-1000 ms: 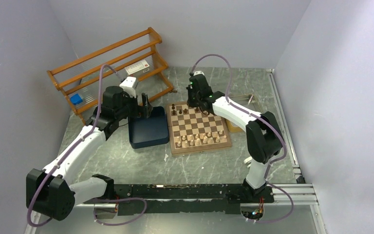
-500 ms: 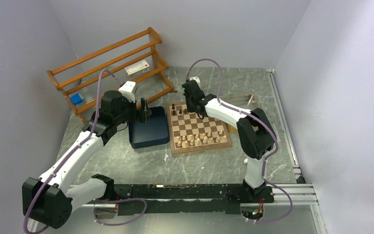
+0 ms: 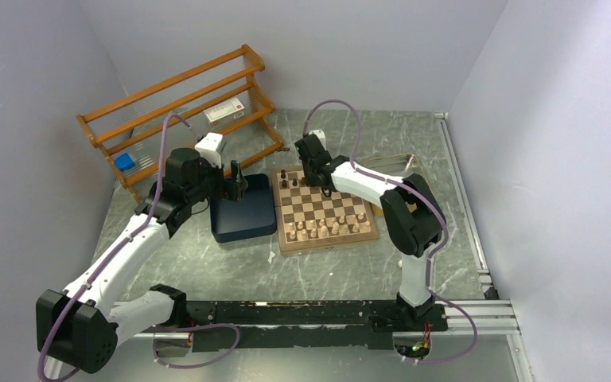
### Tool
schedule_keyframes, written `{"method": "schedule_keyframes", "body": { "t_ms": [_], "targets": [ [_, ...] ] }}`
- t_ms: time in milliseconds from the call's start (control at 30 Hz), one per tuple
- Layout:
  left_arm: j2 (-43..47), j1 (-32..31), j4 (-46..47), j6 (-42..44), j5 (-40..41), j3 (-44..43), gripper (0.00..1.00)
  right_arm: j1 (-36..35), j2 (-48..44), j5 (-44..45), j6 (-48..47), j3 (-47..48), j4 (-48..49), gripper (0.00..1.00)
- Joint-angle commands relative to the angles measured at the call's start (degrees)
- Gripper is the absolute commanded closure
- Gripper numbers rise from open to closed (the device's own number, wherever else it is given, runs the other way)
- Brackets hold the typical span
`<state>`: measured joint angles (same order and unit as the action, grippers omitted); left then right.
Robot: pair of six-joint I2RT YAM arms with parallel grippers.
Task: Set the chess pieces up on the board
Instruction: Place the chess piece on the chessboard.
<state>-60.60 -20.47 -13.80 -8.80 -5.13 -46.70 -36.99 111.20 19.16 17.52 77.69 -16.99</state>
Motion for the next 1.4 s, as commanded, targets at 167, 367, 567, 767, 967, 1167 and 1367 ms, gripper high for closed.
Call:
{"method": "schedule_keyframes", "body": {
  "t_ms": [167,367,567,767,967,1167,1367],
  "targets": [
    [0.84,-0.40,-0.68,0.52,0.34,-0.15,0.02,-0.35,1.82,2.11,0.57,0.36,1.02,0.98],
    [0.88,-0.45,-0.73,0.51,0.55,-0.23,0.02,-0.33,1.83,1.60,0.72,0.71,0.46,0.95],
    [0.95,-0.45,-0.78,0.48,0.42,-0.24,0.02,-0.27,2.53,1.57,0.95,1.68,-0.10,0.87],
    [1.03,-0.45,-0.79,0.47,0.38,-0.23,0.02,-0.30,2.61,1.62,0.89,2.47,-0.28,0.86],
    [1.10,-0.45,-0.79,0.55,0.38,-0.23,0.02,-0.31,2.80,1.76,0.86,3.25,-1.20,0.84],
    [1.10,-0.45,-0.85,0.64,0.49,-0.24,0.02,-0.34,2.75,1.71,1.20,3.87,-3.19,0.85],
    [1.21,-0.53,-1.04,0.67,0.69,-0.32,0.02,-0.34,2.79,1.78,1.77,5.21,-5.70,0.85]
  ]
}}
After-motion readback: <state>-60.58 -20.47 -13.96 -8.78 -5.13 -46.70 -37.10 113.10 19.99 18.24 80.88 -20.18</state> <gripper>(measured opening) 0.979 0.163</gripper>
